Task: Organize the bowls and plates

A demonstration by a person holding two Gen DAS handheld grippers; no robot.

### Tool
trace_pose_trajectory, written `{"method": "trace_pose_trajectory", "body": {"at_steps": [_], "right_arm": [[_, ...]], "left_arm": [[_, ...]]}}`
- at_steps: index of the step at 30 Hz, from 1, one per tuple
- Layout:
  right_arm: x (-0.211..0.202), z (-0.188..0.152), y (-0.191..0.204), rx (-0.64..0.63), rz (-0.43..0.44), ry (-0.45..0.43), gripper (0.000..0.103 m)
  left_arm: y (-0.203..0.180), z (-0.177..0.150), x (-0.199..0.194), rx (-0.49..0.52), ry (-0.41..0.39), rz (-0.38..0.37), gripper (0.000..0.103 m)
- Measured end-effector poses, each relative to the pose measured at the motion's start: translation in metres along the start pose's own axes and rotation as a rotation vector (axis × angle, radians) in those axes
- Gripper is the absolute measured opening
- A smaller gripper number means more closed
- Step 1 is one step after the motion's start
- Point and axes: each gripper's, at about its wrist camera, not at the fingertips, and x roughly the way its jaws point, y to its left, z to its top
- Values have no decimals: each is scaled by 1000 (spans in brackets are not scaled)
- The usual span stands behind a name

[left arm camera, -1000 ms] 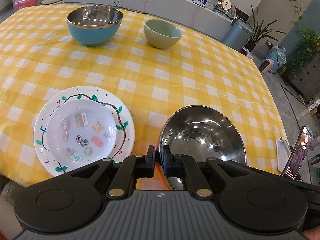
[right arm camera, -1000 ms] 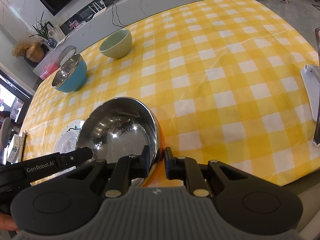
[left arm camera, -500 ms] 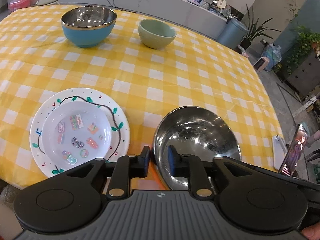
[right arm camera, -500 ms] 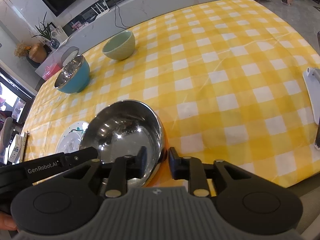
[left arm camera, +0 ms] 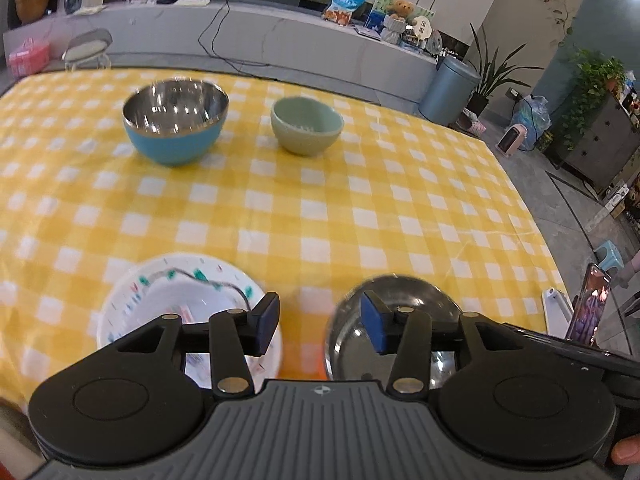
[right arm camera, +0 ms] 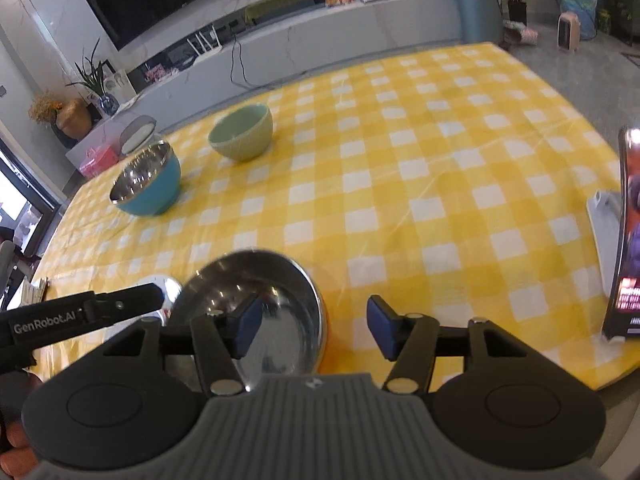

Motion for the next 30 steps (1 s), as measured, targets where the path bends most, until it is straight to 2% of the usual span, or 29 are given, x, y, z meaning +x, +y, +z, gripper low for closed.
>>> {"method": "trace_pose_trajectory", "body": {"at_steps": [9, 13, 18, 24, 30], "right_arm": [[10, 22, 30, -58, 38, -30, 62], [23, 36, 47, -63, 79, -28, 62], [44, 59, 66, -2, 137, -45, 62], [78, 85, 104, 16, 188, -50, 62], [124, 104, 149, 3, 162, -45, 61]], "left_arm": [[27, 42, -10, 29, -32, 3, 54], [46, 62, -12, 21, -45, 0, 60], [76, 85, -10, 11, -84, 41, 66], [119, 111, 5, -18, -123, 119, 66], [150, 137, 34, -31, -146, 138, 66]]}}
